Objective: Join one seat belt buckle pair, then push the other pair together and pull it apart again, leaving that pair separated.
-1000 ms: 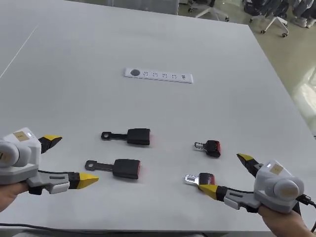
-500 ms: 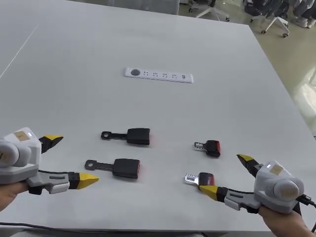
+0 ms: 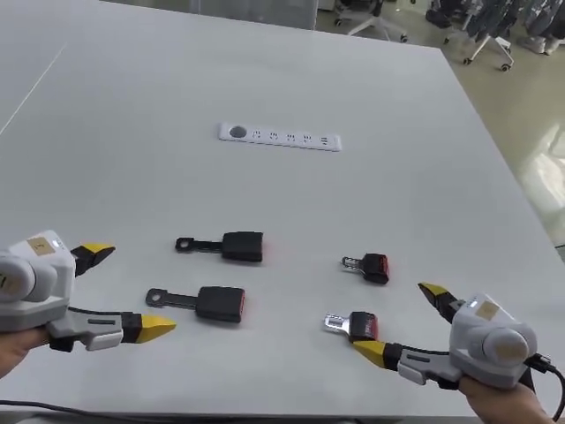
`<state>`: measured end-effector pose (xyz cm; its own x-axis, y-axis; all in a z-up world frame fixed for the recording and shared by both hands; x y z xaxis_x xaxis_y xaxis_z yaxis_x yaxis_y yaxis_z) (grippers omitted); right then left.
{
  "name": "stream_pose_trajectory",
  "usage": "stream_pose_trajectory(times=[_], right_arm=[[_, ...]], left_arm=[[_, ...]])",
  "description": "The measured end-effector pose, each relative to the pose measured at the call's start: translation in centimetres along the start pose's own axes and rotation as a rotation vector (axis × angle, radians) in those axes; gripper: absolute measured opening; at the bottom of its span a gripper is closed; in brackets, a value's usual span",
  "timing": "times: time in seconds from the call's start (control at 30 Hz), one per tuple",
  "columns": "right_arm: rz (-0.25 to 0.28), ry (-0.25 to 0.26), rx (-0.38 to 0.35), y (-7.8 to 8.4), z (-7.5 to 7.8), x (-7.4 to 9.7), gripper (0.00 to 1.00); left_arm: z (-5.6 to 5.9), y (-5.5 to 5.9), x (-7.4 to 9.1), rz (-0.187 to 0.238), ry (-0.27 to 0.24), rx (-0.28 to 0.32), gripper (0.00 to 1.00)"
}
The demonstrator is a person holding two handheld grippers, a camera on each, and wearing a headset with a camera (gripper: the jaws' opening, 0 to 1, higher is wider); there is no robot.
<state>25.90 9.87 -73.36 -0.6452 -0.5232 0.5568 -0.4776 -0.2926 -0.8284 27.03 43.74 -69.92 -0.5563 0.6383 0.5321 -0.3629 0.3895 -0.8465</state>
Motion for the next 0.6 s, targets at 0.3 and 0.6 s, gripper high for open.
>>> stream_pose_trajectory(times=[0.3,0.6], right_arm=[[-0.008,-0.014,0.008,0.2,0.0,0.1,0.95],[-0.018,-0.03,0.02,0.4,-0.3,-0.2,0.95]], left_arm=[[0.4,-0.2,-0.5,-0.01,0.014,-0.018,0.98],[0.5,-0.6,-1.2,-0.017,0.026,-0.033,0.98]])
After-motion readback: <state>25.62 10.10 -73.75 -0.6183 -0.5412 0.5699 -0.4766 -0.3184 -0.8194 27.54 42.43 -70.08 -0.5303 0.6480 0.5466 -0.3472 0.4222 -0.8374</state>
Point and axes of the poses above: the centre of the closed fingertips' face, and the gripper's own axes: x roughly backward along the fingers, z roughly to its right, y roughly out of its underside, the point moved 1 cm from there along x, roughly backward along the fingers, and after that the axes turned 6 degrees about -x, right-handed, at the moved point
